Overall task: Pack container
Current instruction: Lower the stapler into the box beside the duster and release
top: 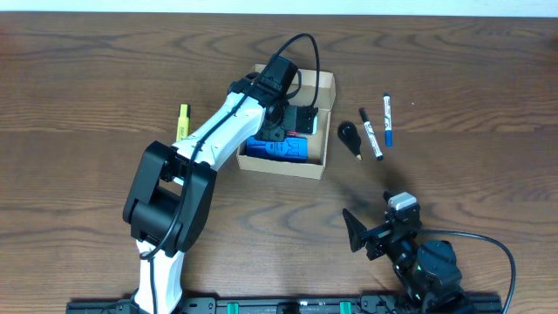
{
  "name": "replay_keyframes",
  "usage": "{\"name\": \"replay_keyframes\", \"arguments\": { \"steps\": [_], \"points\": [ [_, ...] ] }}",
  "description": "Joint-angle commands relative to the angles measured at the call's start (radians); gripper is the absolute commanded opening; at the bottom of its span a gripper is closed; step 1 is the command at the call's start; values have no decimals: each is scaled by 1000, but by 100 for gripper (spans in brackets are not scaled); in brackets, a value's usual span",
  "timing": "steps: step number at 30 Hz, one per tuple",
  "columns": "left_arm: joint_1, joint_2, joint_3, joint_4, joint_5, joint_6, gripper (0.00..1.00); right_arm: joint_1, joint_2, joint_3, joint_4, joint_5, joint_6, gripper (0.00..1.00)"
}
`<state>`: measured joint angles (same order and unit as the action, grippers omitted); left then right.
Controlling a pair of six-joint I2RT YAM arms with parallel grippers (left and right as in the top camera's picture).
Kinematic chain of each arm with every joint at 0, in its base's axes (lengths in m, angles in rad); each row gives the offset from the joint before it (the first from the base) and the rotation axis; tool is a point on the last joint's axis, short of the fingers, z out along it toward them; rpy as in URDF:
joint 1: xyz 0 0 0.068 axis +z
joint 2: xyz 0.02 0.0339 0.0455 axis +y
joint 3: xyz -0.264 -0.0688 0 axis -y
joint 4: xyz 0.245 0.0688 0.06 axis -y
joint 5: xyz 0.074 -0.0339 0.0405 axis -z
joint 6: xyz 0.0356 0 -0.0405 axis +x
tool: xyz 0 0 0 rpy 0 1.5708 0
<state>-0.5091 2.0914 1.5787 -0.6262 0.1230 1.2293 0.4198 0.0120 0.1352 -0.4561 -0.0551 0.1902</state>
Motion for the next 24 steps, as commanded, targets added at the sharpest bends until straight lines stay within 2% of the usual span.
{"name": "replay_keyframes", "arguments": {
  "steps": [1,7,9,12,18,24],
  "points": [
    [0,12,10,-1,-7,-26,38,5,-6,-5,0,6,-5,99],
    [0,11,10,0,-8,-28,44,5,-6,-5,0,6,-5,99],
    [0,5,10,11,-7,-62,45,5,-6,-5,0,6,-4,99],
    [-2,-21,18,35,-6,-156,45,5,-6,-5,0,6,-4,99],
    [5,-109,50,39,-7,-417,46,5,-6,-5,0,6,-4,99],
    [5,-253,50,6,-8,-619,54,5,-6,-5,0,6,-4,99]
  ]
}}
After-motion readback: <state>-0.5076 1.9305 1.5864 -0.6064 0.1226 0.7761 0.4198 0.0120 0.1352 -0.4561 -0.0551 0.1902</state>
